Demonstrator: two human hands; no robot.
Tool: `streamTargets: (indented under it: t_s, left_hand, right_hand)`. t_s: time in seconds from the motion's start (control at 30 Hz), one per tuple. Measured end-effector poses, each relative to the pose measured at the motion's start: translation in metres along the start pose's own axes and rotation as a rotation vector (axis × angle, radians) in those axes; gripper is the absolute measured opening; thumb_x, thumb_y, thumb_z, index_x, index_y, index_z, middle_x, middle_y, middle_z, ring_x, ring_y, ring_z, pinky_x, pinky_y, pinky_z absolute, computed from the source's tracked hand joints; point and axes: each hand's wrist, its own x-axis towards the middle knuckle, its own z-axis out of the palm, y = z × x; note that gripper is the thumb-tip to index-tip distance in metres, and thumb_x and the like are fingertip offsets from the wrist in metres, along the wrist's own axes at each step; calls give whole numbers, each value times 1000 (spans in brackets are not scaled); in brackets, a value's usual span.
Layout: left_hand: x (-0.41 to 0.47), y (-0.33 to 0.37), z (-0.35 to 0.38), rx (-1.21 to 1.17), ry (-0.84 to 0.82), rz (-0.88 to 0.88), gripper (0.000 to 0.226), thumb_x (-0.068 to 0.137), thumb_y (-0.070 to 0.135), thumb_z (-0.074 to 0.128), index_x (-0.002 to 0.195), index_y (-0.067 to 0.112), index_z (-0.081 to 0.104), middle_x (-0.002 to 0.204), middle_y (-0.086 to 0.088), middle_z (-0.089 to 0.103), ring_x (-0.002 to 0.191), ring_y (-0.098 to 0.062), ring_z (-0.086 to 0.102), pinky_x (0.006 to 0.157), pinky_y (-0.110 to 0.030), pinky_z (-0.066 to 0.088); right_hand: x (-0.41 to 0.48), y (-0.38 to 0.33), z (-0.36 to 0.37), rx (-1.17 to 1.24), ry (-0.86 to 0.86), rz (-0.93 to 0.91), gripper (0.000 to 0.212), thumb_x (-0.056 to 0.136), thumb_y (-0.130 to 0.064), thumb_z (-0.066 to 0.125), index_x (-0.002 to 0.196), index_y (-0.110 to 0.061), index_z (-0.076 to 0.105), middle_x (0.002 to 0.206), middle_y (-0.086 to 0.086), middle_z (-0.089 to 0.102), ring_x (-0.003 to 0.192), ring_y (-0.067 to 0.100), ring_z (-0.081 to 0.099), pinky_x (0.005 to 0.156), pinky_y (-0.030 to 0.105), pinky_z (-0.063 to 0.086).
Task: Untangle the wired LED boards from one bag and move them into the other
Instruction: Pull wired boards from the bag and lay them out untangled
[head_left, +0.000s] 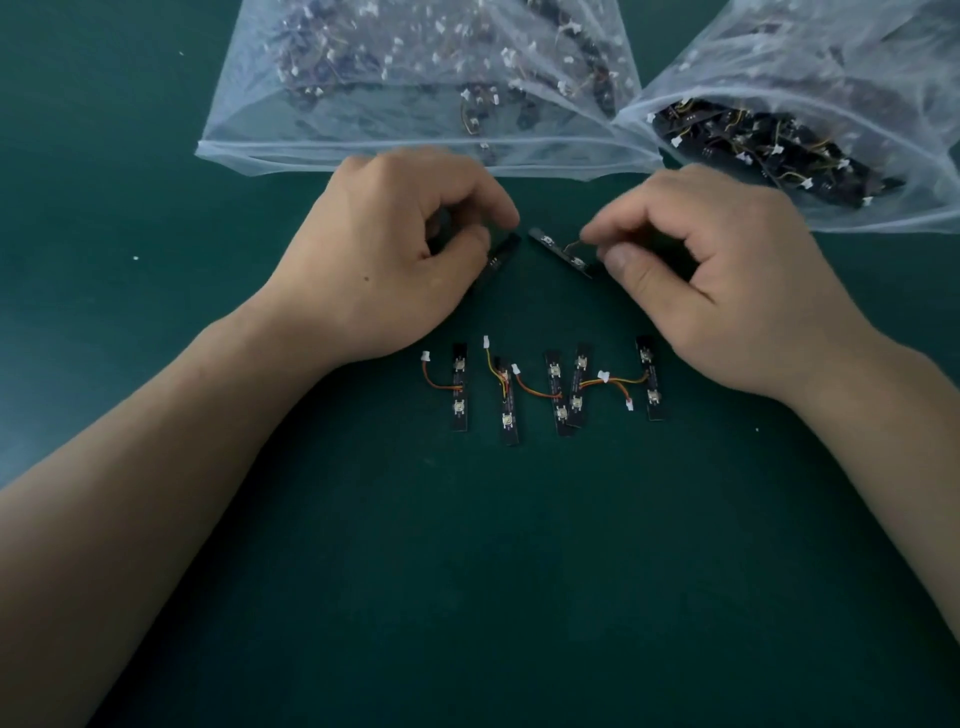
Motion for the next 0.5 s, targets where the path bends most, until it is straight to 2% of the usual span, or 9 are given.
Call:
streamTargets:
  t_s: [0.07, 0.13, 0.23, 0.33, 0.4, 0.5]
  left_hand:
    - [0, 0, -2, 15, -45, 24, 33, 84, 5, 60, 106, 21, 78, 85, 14, 62, 77, -9, 55, 73, -12, 41]
    - [1, 1, -3, 38, -79, 26, 40, 78, 10, 55, 108, 23, 78, 93, 12, 63, 79, -9, 53, 81, -22, 43]
    - [2, 3, -4, 62, -98, 8, 42, 76, 17, 53, 108, 29, 78, 97, 14, 62, 84, -8, 53, 91, -36, 43]
    - [1, 5, -5, 57, -104, 0, 38, 79, 21, 56, 108, 30, 77, 97, 13, 62, 86, -7, 53, 93, -43, 46]
    - [1, 5, -5, 60, -108, 1, 35, 81, 23, 58, 109, 31, 77, 98, 12, 62, 89, -10, 53, 95, -47, 47]
    - [1, 4, -3, 67, -102, 9, 30, 84, 28, 62, 109, 31, 77, 98, 14, 62, 93, -10, 55, 99, -50, 46]
  right_hand:
    - [-2, 0, 1, 69, 26, 72, 7, 96, -16, 68, 102, -20, 65, 88, -19, 64, 78, 5, 59, 73, 14, 43]
    - [-3, -1, 1, 113, 54, 110, 15, 93, -17, 71, 97, -20, 57, 86, -15, 63, 71, 11, 57, 63, 16, 41]
    - [-2, -1, 1, 107, 5, 150, 25, 94, -22, 70, 114, -25, 55, 89, -14, 63, 73, 17, 56, 66, 29, 45]
    - [2, -2, 2, -5, -77, 163, 40, 99, -34, 62, 139, -33, 56, 96, -17, 57, 78, 9, 54, 71, 32, 44]
    - [3, -5, 1, -43, -97, 148, 33, 101, -38, 60, 134, -36, 63, 100, -17, 54, 81, 4, 51, 74, 34, 45]
    - [3, -8, 1, -41, -86, 175, 18, 98, -41, 63, 113, -34, 70, 105, -13, 52, 89, 6, 52, 79, 41, 50]
